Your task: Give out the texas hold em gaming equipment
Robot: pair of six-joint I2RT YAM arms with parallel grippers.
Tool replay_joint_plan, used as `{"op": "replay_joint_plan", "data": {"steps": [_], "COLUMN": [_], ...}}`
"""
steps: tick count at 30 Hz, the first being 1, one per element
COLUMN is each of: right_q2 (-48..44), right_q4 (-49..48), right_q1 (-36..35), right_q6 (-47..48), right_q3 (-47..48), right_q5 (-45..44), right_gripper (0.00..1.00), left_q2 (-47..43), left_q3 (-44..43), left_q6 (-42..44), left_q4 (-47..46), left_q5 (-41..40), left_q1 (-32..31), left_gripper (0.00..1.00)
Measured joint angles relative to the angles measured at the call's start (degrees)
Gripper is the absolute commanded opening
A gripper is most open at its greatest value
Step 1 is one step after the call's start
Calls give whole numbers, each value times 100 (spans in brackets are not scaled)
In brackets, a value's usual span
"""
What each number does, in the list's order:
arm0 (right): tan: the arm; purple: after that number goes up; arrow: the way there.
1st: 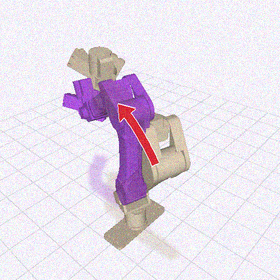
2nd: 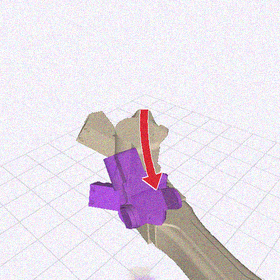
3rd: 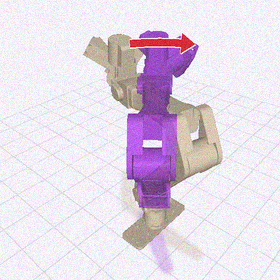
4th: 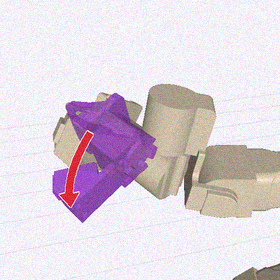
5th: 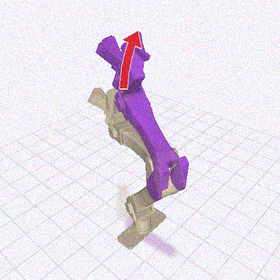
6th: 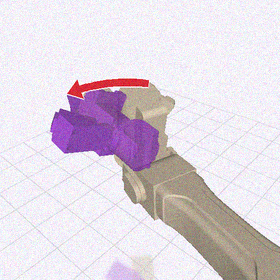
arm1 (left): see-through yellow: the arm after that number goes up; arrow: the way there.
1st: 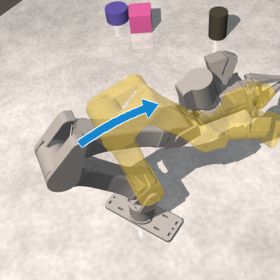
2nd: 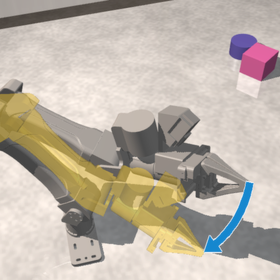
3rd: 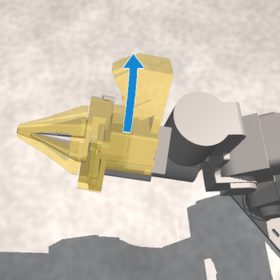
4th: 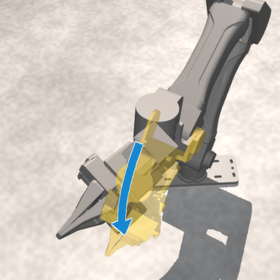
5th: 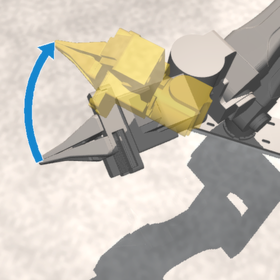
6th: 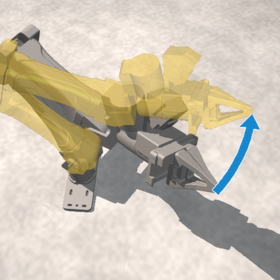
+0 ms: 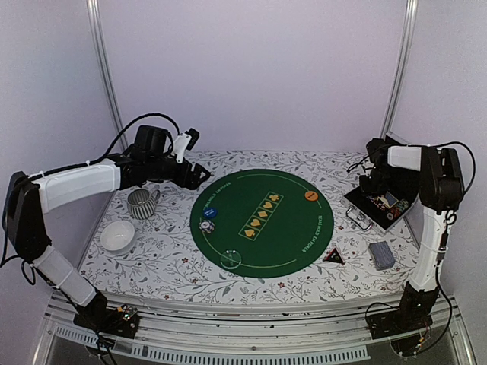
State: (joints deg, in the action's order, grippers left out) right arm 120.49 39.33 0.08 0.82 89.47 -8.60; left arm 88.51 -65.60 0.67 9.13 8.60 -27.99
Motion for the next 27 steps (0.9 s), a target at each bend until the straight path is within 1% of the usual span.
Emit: {"op": "replay_joint_plan", "data": {"steps": [7,12,14,15,21,27], "right_q2": [13,-22,-42,-55,-203,-295], "right_q4": [-90,-103,-94,-87,9,59], "right_q1": [-4,-31,-46,-52,-79,-7], "right_q6": [11,15,20,17,13,2], "right_q3": [2,2,2,2,2,2], "right_q5": [-2,-44,-87,-116,-339,-564], "right_gripper": [28,21,20,16,5,3], "left_q2": [-2,-2,-2,-2,-2,-4], "left_q3": [7,31,42,48,57,57], "left_q6": [0,0,0,0,0,0], "left_q4": [-4,-11,-15,-17,-20,-20], "left_q5": [2,2,2,2,9,37], "left_q1": [2,4,4,4,4,4], "left_gripper": [86,86,86,86,86,86]}}
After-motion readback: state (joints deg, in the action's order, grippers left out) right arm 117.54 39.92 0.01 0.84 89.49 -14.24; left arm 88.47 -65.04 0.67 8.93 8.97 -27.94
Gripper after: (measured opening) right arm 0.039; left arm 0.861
